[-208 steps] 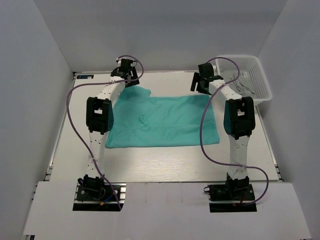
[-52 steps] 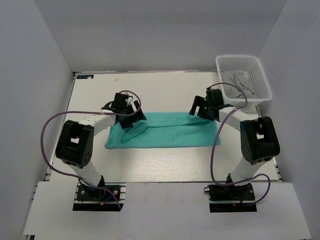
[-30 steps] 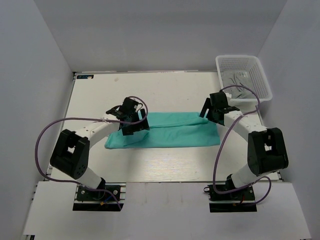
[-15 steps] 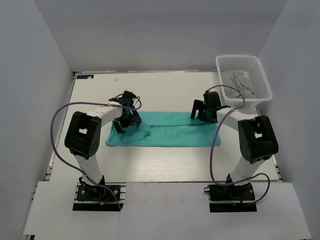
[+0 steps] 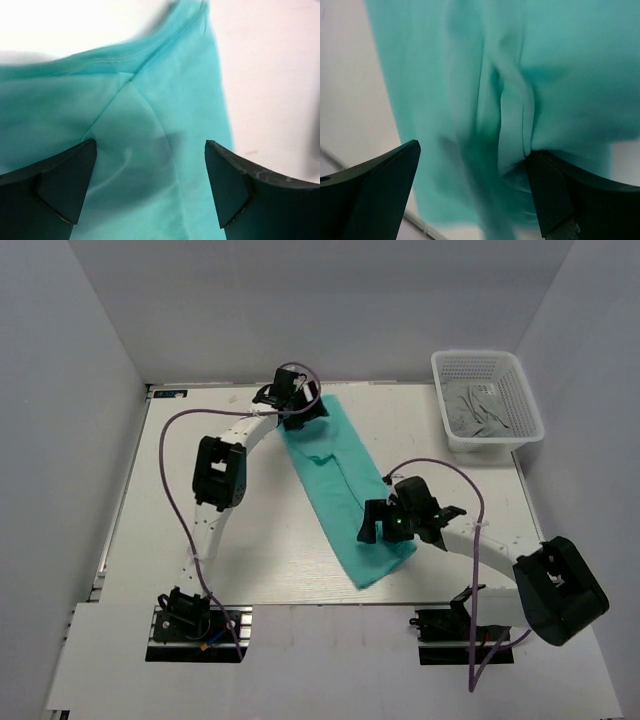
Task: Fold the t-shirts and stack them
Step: Rotate the tshirt 90 degrees
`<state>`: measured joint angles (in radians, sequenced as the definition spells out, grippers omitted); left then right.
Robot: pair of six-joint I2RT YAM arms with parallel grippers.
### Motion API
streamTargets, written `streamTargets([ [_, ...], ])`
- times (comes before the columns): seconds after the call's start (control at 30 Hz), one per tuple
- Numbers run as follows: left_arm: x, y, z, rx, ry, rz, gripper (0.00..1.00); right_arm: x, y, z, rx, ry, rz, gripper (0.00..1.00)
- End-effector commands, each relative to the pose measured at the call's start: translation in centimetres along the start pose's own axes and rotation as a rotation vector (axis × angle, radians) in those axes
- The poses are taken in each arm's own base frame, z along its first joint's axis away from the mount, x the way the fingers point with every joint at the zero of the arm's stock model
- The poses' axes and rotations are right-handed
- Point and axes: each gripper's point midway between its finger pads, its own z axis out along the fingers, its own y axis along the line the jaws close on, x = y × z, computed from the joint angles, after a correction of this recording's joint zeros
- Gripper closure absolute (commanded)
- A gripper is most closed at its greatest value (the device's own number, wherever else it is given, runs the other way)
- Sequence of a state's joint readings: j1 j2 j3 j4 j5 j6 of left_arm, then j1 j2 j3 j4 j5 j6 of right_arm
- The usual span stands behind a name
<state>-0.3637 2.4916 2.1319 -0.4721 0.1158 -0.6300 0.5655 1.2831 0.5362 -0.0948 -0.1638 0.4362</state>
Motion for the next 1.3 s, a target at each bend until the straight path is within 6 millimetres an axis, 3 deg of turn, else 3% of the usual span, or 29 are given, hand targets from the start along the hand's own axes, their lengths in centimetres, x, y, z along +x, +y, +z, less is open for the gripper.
streamTargets([
  [0.0, 3.1, -7.5, 4.1, 0.431, 0.083, 0.115, 0.00, 9.8, 1.6, -2.5, -0.123, 0.352, 0.030, 0.10],
  [0.03, 2.1, -10.0, 3.9, 0.511, 0.041, 0.152, 0.00, 10.1, 2.6, -2.6, -0.169, 0.357, 0.006, 0.10],
  [0.07, 3.0, -9.6, 5.3, 0.530, 0.051, 0.134, 0.00, 10.7, 3.9, -2.9, -0.224, 0.382, -0.021, 0.10],
  [0.1, 2.2, -11.0, 5.1, 0.569, -0.001, 0.151, 0.00, 10.6, 5.0, -3.0, -0.270, 0.384, -0.046, 0.10],
  [0.13, 3.2, -10.9, 5.9, 0.560, -0.002, 0.152, 0.00, 10.6, 6.1, -3.0, -0.300, 0.397, -0.083, 0.10],
  [0.3, 2.4, -9.0, 7.4, 0.448, -0.060, 0.116, 0.00, 9.1, 9.8, -2.1, -0.378, 0.413, -0.192, 0.10],
  [0.5, -1.2, -6.7, 6.9, 0.235, -0.187, 0.115, 0.00, 8.8, 8.5, -1.8, -0.210, 0.416, -0.232, 0.10],
  [0.6, -4.3, -6.3, 5.5, 0.229, -0.239, 0.100, 0.00, 9.1, 8.7, -2.8, -0.197, 0.418, -0.232, 0.10],
  [0.63, -5.1, -5.6, 5.5, 0.182, -0.267, 0.090, 0.00, 8.3, 8.7, -3.3, -0.182, 0.374, -0.249, 0.10],
  [0.73, -6.6, -4.6, 4.5, 0.120, -0.311, 0.109, 0.00, 8.5, 8.1, -4.6, -0.134, 0.364, -0.251, 0.10],
  [0.8, -7.2, -5.0, 4.0, 0.129, -0.327, 0.121, 0.00, 6.9, 7.7, -5.7, -0.092, 0.269, -0.255, 0.10],
  [0.9, -9.7, -7.9, 0.8, 0.198, -0.379, 0.154, 0.00, 4.4, 8.3, -7.6, -0.098, 0.139, -0.255, 0.10],
  [0.93, -11.3, -9.9, -1.7, 0.245, -0.415, 0.162, 0.00, 3.3, 8.9, -8.0, -0.117, 0.083, -0.257, 0.10],
  [1.0, -12.2, -11.3, -4.3, 0.279, -0.433, 0.187, 0.00, 2.6, 9.2, -8.6, -0.130, 0.036, -0.248, 0.10],
  [1.03, -12.5, -11.9, -5.6, 0.293, -0.431, 0.205, 0.00, 1.8, 8.5, -8.6, -0.077, -0.002, -0.215, 0.10],
  [1.07, -12.1, -11.9, -6.4, 0.292, -0.411, 0.223, 0.00, 0.8, 8.4, -8.7, -0.053, -0.050, -0.200, 0.10],
  [1.1, -13.2, -13.6, -10.2, 0.327, -0.441, 0.248, 0.00, 0.2, 8.2, -8.8, -0.031, -0.073, -0.184, 0.10],
  [1.13, -13.3, -13.8, -11.7, 0.323, -0.441, 0.261, 0.00, -0.7, 6.7, -8.7, 0.060, -0.123, -0.145, 0.10],
  [1.2, -11.0, -12.9, -13.0, 0.276, -0.364, 0.305, 0.00, -2.0, 5.4, -8.5, 0.151, -0.162, -0.107, 0.10],
  [1.23, -11.3, -13.9, -16.8, 0.272, -0.396, 0.320, 0.00, -2.4, 4.8, -8.6, 0.192, -0.177, -0.079, 0.10],
  [1.27, -9.1, -11.8, -16.2, 0.219, -0.333, 0.325, 0.00, -2.9, 4.7, -8.4, 0.211, -0.184, -0.058, 0.10],
])
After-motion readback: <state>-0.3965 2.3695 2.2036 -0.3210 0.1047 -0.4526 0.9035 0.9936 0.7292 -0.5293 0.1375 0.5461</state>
